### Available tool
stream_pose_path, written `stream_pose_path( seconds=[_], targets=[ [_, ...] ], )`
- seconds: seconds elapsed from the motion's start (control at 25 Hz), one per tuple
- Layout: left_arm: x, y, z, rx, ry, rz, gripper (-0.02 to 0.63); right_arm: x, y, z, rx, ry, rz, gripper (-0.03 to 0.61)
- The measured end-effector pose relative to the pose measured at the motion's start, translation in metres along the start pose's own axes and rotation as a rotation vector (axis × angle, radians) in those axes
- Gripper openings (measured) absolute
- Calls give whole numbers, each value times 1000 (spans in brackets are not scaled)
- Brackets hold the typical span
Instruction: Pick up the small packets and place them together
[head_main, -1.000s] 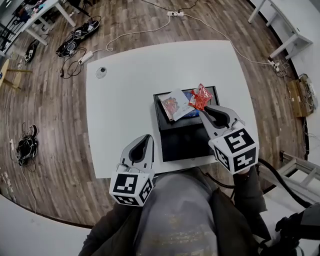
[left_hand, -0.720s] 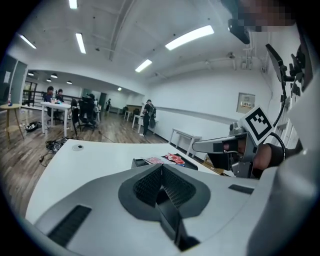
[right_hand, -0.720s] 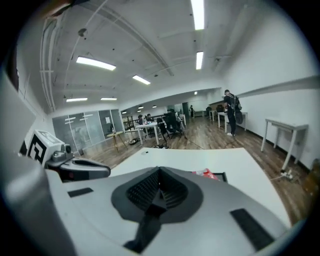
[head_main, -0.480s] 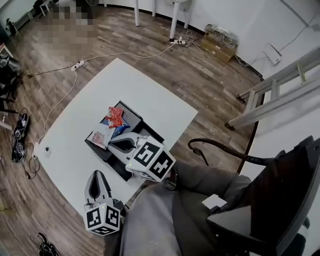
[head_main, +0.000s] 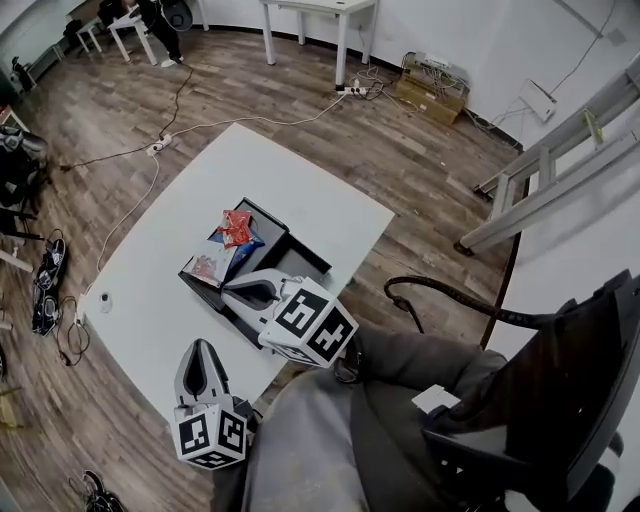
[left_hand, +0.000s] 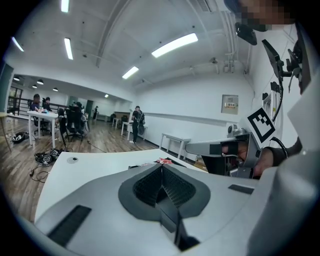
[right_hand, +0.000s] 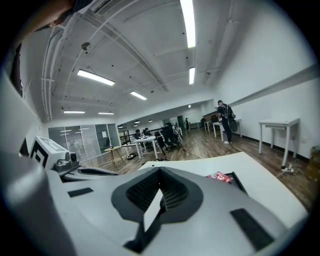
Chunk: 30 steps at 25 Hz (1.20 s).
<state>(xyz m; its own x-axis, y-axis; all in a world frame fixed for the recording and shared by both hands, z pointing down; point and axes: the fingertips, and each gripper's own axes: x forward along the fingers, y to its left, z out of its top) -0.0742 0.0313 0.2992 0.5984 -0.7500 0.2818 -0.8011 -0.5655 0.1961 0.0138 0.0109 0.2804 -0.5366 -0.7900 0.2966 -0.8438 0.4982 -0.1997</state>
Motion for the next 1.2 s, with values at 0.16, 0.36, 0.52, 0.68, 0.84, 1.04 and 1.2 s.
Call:
stream_pose_path(
  seconds=[0.16, 0.36, 0.52, 0.68, 0.84, 1.04, 1.2],
  targets=[
    [-8, -1, -1, 1, 0, 8, 6, -5, 5, -2, 0, -6, -4, 5],
    [-23, -4, 2, 3, 3, 20, 6, -13, 19, -2, -13, 11, 12, 3],
    [-17, -11, -1, 10, -3, 13, 6, -21, 12, -8, -12, 7, 9, 3],
    [-10, -15, -3, 30, -3, 13, 6, -25, 3, -11, 2, -13, -1, 3],
    [-9, -18, -5, 38, -4, 35, 6, -25, -1, -14, 2, -14, 21, 3],
    [-6, -23, -7, 33, 0, 51, 6, -24, -5, -15, -5, -5, 50, 3],
    [-3, -26, -6, 29, 0, 62, 6, -24, -9, -15, -13, 2, 59, 3]
  ],
)
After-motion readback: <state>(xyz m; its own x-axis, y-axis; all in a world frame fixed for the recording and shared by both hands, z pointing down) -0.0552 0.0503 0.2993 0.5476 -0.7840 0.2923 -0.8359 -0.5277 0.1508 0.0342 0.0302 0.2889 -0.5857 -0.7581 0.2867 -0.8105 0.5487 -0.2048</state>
